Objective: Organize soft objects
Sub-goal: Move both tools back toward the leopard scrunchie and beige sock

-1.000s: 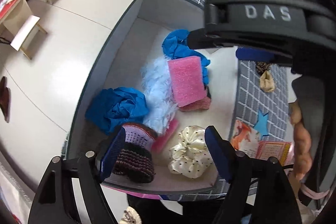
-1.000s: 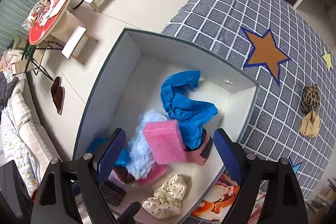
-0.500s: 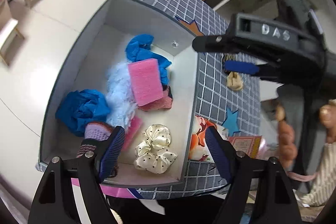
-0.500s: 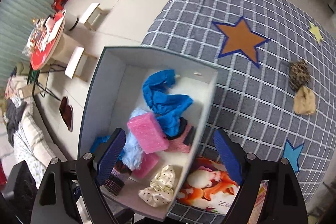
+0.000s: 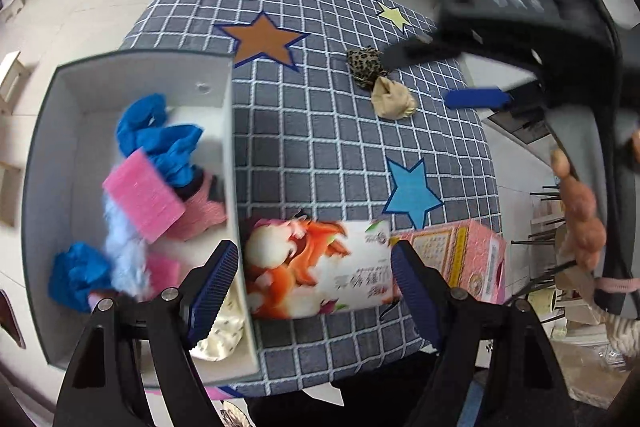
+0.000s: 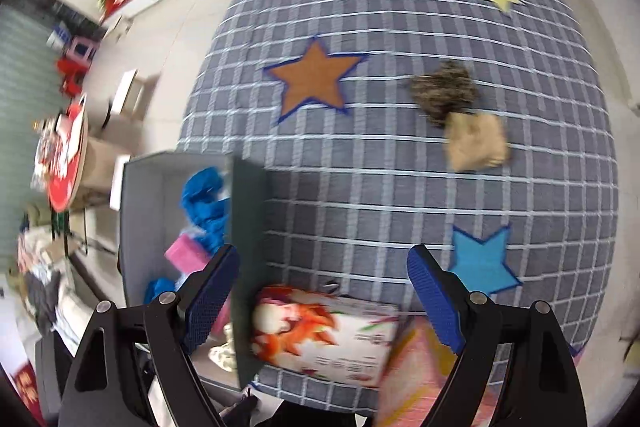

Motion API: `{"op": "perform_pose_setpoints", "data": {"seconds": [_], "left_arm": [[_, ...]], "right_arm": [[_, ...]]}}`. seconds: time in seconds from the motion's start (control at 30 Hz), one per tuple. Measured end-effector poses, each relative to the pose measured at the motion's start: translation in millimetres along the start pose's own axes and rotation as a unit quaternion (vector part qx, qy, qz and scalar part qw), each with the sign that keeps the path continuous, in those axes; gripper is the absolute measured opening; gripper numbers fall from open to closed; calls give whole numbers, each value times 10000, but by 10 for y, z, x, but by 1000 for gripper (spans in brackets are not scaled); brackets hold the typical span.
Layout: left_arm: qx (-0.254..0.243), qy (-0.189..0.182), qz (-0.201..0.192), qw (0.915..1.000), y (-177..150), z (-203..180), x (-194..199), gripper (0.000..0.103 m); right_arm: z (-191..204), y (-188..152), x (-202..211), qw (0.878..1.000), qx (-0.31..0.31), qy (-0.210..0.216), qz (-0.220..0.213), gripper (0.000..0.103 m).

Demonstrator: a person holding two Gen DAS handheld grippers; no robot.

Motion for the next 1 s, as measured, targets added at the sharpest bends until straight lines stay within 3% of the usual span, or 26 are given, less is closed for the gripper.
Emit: {"op": "perform_pose_setpoints", "data": {"seconds": [0.27,0.6,0.73,0.83,0.87,1.0], "left_arm": [[-124,392,114,9991,540,-249,-167,82],[-279,814,537,9948,1227,-583,-567,82],[-508,999,558,9921,1525,-742,-703,82],[-868,1063,528,9891,1746,-866,-808,82],[-990,1066,541,9879,1811,-899,-849,82],[-1581,1297,626,9769,2071,-967,-1068,82]], "right_arm": [[-1056,-15,195,9953,-922,253,-148,87],[-1886,254,142,9875,-1465,566,-138,87],[-1954,425,-43,9918,-1220,363,-100,87],[-1874,580,-207,9954,-707,616,-184,87],[-1855,637,-278,9970,-534,525,-177,87],[-1782,801,-537,9996,109,255,-87,87]]}}
Point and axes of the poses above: each gripper's, at about its wrist camera, not at the fingertips, and x roughly against the way its jaws point, z to its left, y to its top, the point moved 6 cm from there along -x, roughly the way its jaws point, and after that the axes turned 10 degrees about z, right-handed, at the moved point
